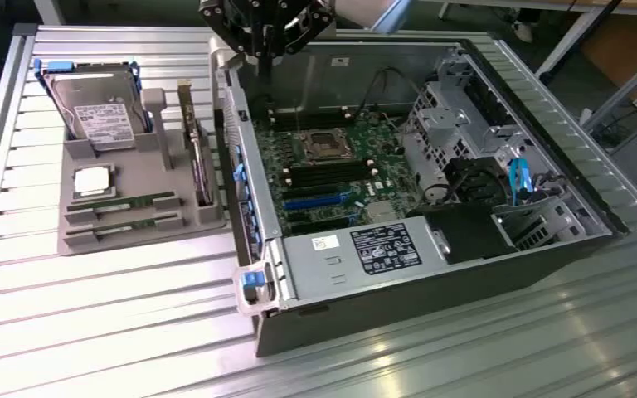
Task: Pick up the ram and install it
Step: 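Reach for the ram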
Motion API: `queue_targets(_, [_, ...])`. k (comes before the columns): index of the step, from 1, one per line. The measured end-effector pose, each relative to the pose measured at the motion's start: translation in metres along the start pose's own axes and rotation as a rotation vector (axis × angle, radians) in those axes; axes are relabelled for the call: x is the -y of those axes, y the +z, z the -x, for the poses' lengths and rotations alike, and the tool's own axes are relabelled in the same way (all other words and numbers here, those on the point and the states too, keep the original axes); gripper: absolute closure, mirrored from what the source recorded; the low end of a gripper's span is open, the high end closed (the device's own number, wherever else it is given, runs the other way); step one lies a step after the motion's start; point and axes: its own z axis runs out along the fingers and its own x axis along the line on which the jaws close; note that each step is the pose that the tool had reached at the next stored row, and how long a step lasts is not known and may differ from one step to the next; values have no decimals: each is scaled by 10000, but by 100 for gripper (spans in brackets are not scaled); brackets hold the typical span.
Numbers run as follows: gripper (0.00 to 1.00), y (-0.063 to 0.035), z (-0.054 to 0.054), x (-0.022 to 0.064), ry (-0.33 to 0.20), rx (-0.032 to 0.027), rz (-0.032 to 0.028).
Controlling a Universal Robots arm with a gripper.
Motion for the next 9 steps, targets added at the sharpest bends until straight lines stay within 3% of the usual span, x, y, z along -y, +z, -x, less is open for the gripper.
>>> queue_targets(4, [90,-12,-425,32,1,2,1])
queue_targets(9, [90,-17,-633,48,1,3,2])
